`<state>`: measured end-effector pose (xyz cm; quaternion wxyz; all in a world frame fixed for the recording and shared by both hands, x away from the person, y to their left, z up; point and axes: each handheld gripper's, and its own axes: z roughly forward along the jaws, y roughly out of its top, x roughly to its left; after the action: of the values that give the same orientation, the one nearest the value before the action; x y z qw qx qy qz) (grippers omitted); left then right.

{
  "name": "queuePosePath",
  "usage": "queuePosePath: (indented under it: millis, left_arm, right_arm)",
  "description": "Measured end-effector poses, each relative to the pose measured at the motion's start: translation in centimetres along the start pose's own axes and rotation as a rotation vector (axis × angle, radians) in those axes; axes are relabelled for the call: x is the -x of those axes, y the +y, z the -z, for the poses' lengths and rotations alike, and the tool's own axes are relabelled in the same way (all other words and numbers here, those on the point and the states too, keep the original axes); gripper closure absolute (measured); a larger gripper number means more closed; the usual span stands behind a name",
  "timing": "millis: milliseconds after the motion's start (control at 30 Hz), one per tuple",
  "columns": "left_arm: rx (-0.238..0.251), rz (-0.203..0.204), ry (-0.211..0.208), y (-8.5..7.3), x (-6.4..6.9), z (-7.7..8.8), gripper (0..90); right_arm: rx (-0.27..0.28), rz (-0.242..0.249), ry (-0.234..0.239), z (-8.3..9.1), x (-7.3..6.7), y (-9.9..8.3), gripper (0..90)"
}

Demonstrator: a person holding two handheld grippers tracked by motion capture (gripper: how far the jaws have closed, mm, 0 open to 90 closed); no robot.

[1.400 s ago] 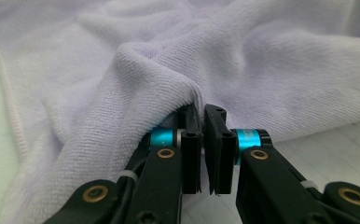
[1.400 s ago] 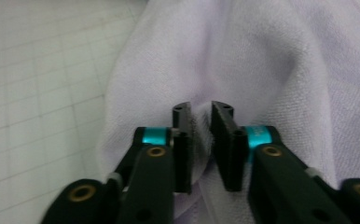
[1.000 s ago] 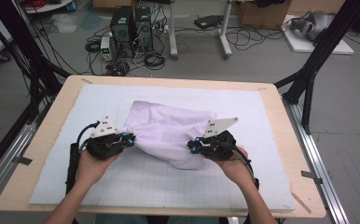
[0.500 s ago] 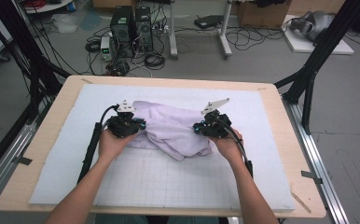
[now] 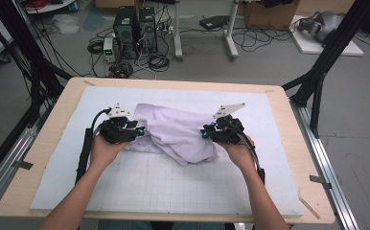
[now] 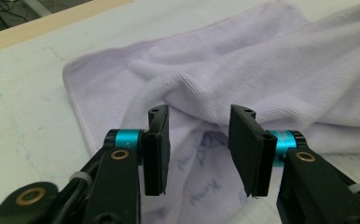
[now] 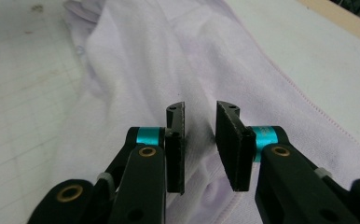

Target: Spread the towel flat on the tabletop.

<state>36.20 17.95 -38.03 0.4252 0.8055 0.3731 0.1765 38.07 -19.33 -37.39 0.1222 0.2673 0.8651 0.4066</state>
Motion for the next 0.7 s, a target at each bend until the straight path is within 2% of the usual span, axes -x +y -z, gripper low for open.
queuePosePath:
  millis: [67,133,167,233,300,367,467,533,567,667,700]
  left_arm:
    - [0.011,-0.002,-0.015,-0.7,0.5,0.6,59.1]
    - [0.019,0.019,-0.085,-1.5,1.1,0.8,64.6]
    - [0.004,0.015,-0.098,-1.8,1.6,0.7,65.9]
    - [0.002,0.009,-0.145,-2.4,2.6,0.1,69.1]
    - [-0.019,-0.008,-0.164,-2.8,3.5,-0.8,69.7]
    - [-0.031,-0.015,-0.190,-2.8,4.3,-1.8,70.1]
    - [-0.042,-0.020,-0.197,-2.5,5.3,-3.6,67.9]
    - [-0.060,0.013,-0.222,-2.5,5.8,-4.9,64.5]
    - [-0.070,0.010,-0.221,-2.5,6.1,-5.6,64.0]
    - [-0.114,-0.031,-0.183,-2.7,7.0,-7.2,61.9]
    - [-0.101,-0.049,-0.161,-2.6,7.2,-7.4,62.3]
  right_arm:
    - [0.013,0.022,-0.002,0.8,-0.6,-0.1,70.6]
    - [0.022,0.020,0.017,1.4,-1.1,-0.4,68.7]
    - [0.021,0.030,0.010,1.7,-1.4,-0.5,68.0]
    - [0.032,0.036,0.012,2.2,-1.8,-0.9,68.4]
    - [0.037,0.048,0.024,2.3,-2.5,-1.1,68.4]
    - [0.019,0.083,0.025,2.1,-2.9,-1.2,67.9]
    - [-0.004,0.090,0.046,1.3,-3.0,-1.6,66.2]
    - [-0.043,0.083,0.065,0.3,-2.7,-2.1,65.6]
    - [-0.055,0.065,0.076,-0.2,-2.5,-2.3,65.5]
    - [-0.071,0.038,0.081,-1.3,-1.9,-3.1,66.0]
    - [-0.078,0.034,0.084,-1.6,-1.8,-3.3,66.3]
